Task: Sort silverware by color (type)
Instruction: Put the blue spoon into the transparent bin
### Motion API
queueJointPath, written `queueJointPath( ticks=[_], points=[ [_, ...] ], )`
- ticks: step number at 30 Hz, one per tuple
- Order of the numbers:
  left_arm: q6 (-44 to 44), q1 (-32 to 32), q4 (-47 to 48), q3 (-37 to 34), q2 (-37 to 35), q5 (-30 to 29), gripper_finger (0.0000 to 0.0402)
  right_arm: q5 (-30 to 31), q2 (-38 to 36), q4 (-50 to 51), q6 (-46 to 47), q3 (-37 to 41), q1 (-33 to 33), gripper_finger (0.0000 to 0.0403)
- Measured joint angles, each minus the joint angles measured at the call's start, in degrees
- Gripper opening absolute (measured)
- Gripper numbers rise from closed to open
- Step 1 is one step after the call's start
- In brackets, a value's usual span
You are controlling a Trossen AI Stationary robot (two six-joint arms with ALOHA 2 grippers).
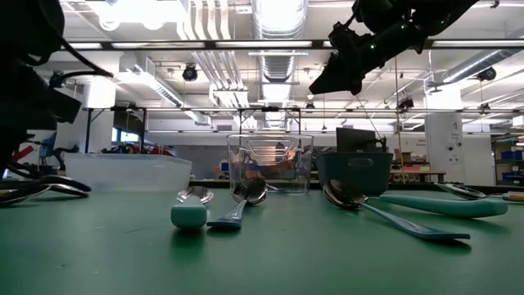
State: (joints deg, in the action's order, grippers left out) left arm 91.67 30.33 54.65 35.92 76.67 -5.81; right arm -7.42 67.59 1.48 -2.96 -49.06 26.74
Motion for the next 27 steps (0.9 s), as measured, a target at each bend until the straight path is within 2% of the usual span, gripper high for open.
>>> queueJointPath(
  ticks=[4,9,13,18,21,24,27],
  points=[
    [-2.3,0.0,1.6,3.1,-1.0,-1.6,0.0001,0.0,0.0,0.0,-0.1,0.0,0.0,0.0079],
    [-4.9,0.0,10.6,9.8,-3.1,-2.4,0.0001,0.0,0.0,0.0,0.1,0.0,0.0,0.0079],
    [-13.5,0.0,12.7,17.0,-4.9,-8.7,0.0001,0.0,0.0,0.0,0.7,0.0,-0.4,0.0079],
    [-38.3,-0.6,2.5,26.3,-7.6,-23.9,0.0000,-0.1,0.0,-0.1,-0.1,0.0,-0.9,0.0079],
    [-55.5,-1.4,-5.6,30.1,-9.2,-29.0,0.0000,-0.1,0.0,-0.3,-0.7,0.0,-1.0,0.0079],
    [-75.0,-2.2,-16.3,31.4,-11.2,-28.6,0.0000,-0.3,0.4,-1.1,-0.7,0.0,-1.4,0.0079],
    [-92.3,-4.4,-26.7,30.8,-13.2,-21.2,0.0000,-0.5,1.0,-1.4,-0.7,0.0,-1.6,0.0079]
  ],
)
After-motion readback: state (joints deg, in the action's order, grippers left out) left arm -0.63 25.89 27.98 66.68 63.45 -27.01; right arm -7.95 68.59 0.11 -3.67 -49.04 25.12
